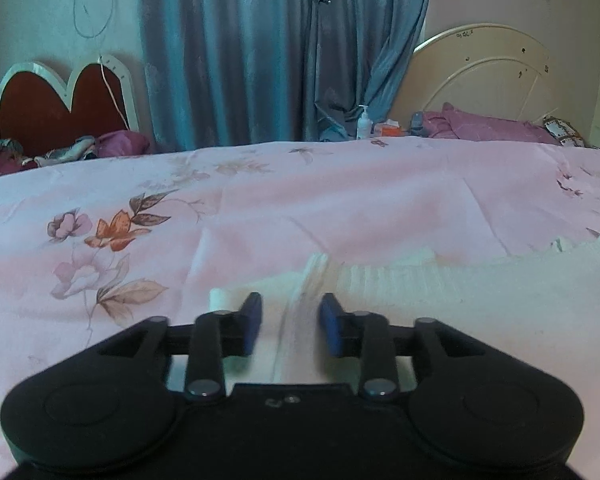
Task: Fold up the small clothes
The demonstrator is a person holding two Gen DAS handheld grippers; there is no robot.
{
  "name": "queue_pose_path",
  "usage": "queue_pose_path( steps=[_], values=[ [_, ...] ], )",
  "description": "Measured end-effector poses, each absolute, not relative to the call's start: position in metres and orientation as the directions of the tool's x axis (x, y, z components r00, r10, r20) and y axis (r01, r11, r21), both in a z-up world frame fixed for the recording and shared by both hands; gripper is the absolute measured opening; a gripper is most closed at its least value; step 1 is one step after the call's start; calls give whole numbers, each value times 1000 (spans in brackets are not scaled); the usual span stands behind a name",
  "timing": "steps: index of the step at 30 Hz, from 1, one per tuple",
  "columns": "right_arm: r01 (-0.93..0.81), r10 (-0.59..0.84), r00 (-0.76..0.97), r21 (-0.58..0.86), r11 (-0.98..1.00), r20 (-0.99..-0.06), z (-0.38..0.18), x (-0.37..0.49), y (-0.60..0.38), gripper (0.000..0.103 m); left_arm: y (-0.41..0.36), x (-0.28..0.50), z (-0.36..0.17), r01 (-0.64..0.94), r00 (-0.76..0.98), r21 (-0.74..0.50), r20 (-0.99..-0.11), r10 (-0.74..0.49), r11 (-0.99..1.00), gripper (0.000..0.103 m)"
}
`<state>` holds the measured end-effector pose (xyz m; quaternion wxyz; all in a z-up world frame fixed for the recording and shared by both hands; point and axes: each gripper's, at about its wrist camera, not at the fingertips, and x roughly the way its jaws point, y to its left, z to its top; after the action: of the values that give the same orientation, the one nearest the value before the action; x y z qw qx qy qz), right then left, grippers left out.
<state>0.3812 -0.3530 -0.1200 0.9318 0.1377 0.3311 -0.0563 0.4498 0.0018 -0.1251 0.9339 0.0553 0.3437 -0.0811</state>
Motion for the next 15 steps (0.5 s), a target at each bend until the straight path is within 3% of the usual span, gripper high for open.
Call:
queue_pose_path(
  steps=[2, 3, 11, 13, 15],
  values=[
    [198, -16, 777, 219, 955, -629, -112, 375, -351, 69, 4, 445, -120, 179, 747, 43, -656, -108, 983, 66],
    [192, -13, 784, 223, 956, -621, -108, 371, -349, 69, 5, 442, -116, 172, 751, 46, -653, -101, 984, 68],
    [87, 68, 783, 217, 972, -618, -92, 354, -306, 67, -9, 409, -85, 187, 761, 46, -639, -115, 981, 75],
    [59, 94, 771, 217, 974, -630, -93, 353, -294, 50, -18, 403, -81, 212, 757, 37, -638, -141, 976, 75],
    [37, 111, 759, 212, 977, -642, -96, 352, -281, 46, -28, 398, -80, 238, 749, 31, -643, -163, 971, 77]
  ],
)
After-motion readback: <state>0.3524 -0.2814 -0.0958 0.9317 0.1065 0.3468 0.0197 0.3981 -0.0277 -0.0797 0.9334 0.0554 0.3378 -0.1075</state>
